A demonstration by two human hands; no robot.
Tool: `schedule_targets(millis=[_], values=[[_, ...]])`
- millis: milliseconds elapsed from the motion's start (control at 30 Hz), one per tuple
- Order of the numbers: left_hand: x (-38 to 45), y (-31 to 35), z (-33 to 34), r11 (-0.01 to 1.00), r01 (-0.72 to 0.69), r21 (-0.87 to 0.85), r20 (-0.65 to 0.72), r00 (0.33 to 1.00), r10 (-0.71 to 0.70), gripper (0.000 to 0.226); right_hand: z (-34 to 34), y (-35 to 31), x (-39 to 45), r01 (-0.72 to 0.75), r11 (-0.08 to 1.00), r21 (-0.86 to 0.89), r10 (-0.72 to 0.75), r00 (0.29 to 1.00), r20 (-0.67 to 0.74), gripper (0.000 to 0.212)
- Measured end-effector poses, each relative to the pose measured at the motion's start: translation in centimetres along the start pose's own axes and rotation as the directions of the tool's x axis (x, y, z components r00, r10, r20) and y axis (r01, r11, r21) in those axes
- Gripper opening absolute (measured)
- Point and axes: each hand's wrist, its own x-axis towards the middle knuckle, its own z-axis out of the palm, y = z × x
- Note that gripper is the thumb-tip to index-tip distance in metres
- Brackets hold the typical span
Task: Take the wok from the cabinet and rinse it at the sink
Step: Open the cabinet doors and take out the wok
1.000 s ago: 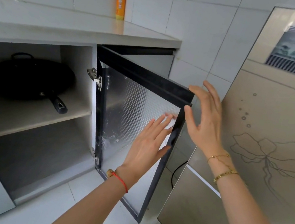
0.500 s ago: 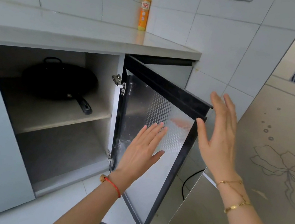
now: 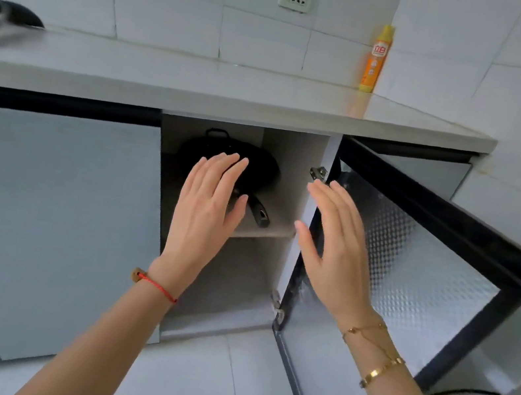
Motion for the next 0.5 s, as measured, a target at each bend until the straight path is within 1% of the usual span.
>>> schedule_targets(millis=[100, 200, 333, 500], values=[[0.8, -4.3, -2.2, 0.992, 0.062, 0.109, -0.063, 0.997, -0.055, 0.045, 4.3, -1.3, 1.9, 0.009, 0.996, 0.089, -0.011, 1.0, 0.026, 0.044], [0.9, -8.0, -3.6, 0.971, 0.108, 0.213, -0.088, 0.992, -0.091, 0.045, 8.9, -2.7, 3.7, 0.005, 0.985, 0.172, -0.016, 0.998, 0.061, 0.045], [0.8, -11.8, -4.5, 0.94, 0.151, 0.305, -0.111, 0.986, -0.123, 0.048, 15.0, -4.7, 6.0, -0.075, 0.957, 0.281, 0.038, 0.99, 0.136, 0.046], [0.9, -14.8, -4.1, 0.921, 0.16, 0.354, -0.098, 0.986, -0.133, 0.049, 21.4, -6.8, 8.5, -0.151, 0.914, 0.376, 0.084, 0.978, 0.188, 0.048]])
